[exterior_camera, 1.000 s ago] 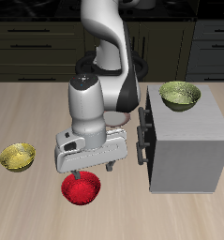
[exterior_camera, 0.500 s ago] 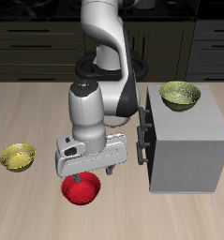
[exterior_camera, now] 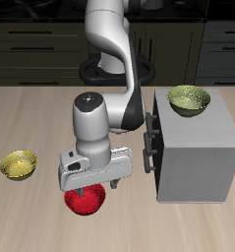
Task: Close the bottom drawer of the white cabinet and place the red bowl on the plate
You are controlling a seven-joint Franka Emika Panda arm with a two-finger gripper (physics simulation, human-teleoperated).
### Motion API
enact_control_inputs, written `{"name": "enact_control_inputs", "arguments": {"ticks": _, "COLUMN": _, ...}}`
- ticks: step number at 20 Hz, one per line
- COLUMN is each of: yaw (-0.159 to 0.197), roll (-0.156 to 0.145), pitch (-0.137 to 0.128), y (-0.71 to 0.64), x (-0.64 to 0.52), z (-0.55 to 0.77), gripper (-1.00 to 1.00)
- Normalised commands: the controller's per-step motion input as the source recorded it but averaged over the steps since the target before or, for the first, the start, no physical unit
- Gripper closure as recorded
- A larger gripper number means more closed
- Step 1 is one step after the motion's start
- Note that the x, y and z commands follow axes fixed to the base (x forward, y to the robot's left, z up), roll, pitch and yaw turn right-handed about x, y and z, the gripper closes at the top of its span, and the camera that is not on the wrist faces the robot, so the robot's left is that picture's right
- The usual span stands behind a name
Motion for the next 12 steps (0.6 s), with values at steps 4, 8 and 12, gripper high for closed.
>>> {"name": "enact_control_inputs", "arguments": {"ticks": 4, "yaw": -0.025, "roll": 0.024, "pitch": 0.04, "y": 0.02, "x": -0.04, "z": -0.16, "gripper": -1.0}}
{"name": "enact_control_inputs", "arguments": {"ticks": 8, "yaw": -0.021, "roll": 0.021, "pitch": 0.008, "y": -0.01, "x": -0.01, "z": -0.07, "gripper": 1.0}}
{"name": "enact_control_inputs", "arguments": {"ticks": 12, "yaw": -0.01, "roll": -0.001, "pitch": 0.011, "y": -0.08, "x": -0.01, "z": -0.05, "gripper": 1.0}}
